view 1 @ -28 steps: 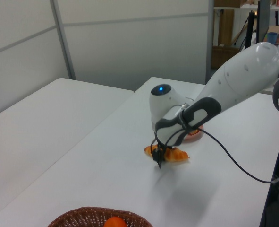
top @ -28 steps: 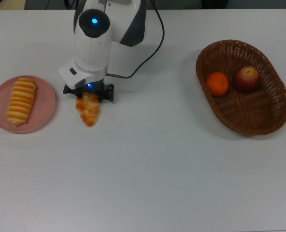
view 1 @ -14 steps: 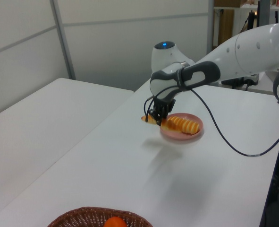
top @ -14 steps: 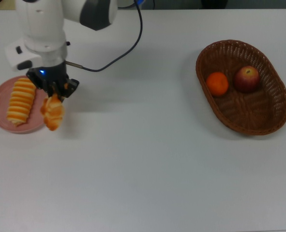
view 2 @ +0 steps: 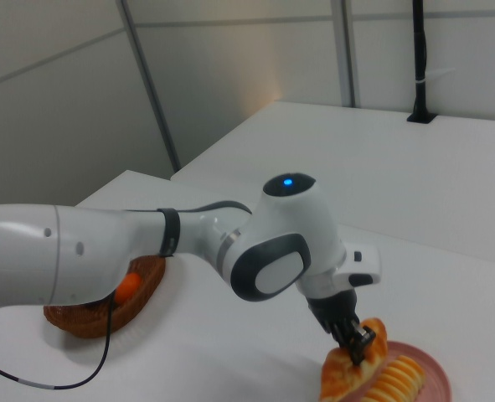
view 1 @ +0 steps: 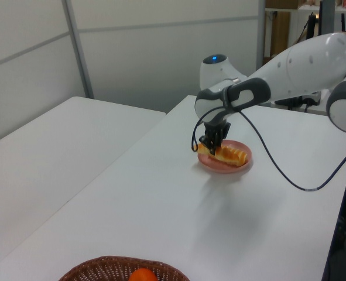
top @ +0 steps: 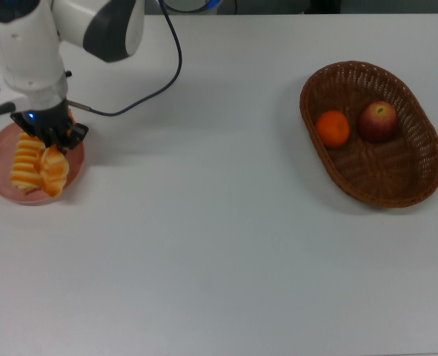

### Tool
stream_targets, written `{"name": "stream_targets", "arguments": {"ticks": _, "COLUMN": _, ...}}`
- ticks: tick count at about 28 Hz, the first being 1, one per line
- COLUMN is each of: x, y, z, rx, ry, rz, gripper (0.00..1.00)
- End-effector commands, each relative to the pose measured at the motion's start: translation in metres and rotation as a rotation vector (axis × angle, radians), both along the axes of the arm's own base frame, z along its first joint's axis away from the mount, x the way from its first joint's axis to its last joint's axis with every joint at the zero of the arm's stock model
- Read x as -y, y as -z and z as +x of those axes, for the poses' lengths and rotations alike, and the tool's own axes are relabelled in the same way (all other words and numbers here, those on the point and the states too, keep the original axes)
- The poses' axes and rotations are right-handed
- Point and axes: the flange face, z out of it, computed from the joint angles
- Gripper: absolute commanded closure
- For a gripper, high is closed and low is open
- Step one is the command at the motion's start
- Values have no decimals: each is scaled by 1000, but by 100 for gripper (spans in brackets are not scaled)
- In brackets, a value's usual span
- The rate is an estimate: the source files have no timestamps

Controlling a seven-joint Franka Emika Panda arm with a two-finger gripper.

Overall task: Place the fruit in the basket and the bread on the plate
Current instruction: 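Carry the braided roll onto the plate beside the striped roll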

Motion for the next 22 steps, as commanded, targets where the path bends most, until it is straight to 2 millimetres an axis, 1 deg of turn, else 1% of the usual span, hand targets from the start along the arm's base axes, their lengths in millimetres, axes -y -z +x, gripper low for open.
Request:
{"name": "stream_targets", "arguments": {"ticks": 1, "x": -6, "y": 5, "z": 4, "rx": -24, "ry": -45, "rz": -13, "gripper": 0}}
{"name": "stream_targets", "arguments": {"ticks": 7, "x": -4, "y": 1, "z": 4, "rx": -26, "ry": -63, "rz": -27, "gripper": 0}}
{"name": "stream_targets", "arguments": {"ticks": 11, "x": 1, "y": -16, "z": 1, "rx": -1, "ry": -74, "rz": -21, "gripper": 0}}
{"name": "stream_targets", "arguments": {"ticks": 13, "x": 4, "y": -21, "z": 0, "rx": 4, "ry": -80, "rz": -18, "gripper": 0}}
{"name": "stream_targets", "arguments": {"ticks": 18, "x": 4, "y": -25, "z": 0, "rx": 8, "ry": -80, "rz": -16, "gripper": 0}}
{"name": "stream_targets", "arguments": {"ticks": 22, "x": 4, "y": -34, "z": -2, "rx": 23, "ry": -79, "rz": -10, "gripper": 0}}
